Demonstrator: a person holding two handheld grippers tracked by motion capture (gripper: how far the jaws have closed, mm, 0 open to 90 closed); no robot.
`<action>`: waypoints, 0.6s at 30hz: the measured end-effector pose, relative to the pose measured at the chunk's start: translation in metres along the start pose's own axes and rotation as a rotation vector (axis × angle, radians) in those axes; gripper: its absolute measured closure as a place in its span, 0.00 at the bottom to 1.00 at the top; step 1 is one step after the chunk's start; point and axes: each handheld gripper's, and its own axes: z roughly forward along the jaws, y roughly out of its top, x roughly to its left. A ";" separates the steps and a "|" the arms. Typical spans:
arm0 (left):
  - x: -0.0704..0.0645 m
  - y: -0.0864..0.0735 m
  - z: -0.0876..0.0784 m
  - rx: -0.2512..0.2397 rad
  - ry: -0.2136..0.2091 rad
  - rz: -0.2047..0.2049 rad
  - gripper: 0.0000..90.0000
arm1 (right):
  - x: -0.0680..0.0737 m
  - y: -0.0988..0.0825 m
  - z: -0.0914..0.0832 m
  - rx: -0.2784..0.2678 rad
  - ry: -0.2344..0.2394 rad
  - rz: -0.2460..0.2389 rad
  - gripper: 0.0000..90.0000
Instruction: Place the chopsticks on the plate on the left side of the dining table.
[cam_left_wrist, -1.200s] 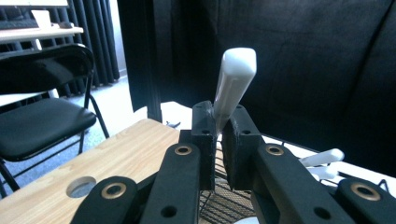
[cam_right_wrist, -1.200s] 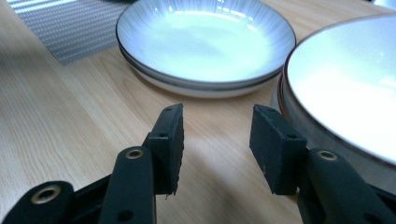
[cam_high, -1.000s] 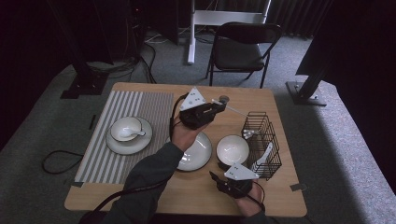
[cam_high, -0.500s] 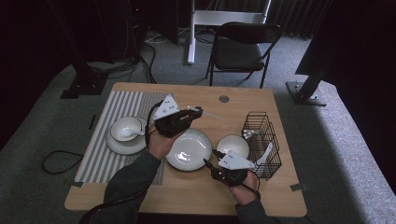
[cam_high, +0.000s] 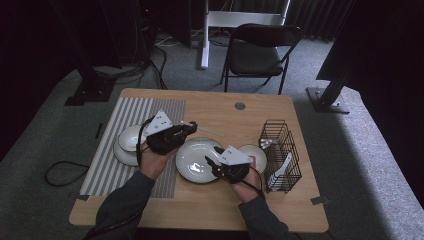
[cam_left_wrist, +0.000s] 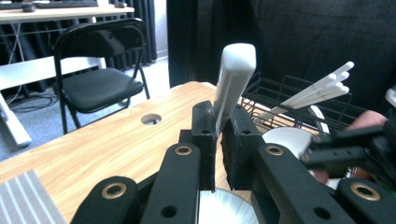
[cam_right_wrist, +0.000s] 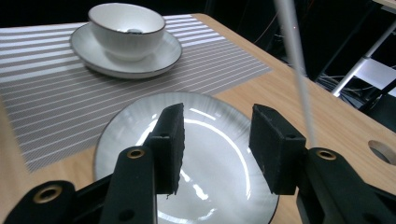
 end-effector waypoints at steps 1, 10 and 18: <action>0.001 -0.001 -0.002 0.002 0.002 0.001 0.94 | -0.002 0.001 0.002 -0.003 -0.005 0.002 0.61; 0.002 -0.008 -0.011 0.016 0.012 -0.010 0.94 | -0.015 0.017 0.024 0.030 -0.036 -0.006 0.61; 0.000 -0.006 -0.015 0.011 0.003 -0.007 0.94 | -0.022 0.024 0.051 0.099 -0.028 -0.016 0.62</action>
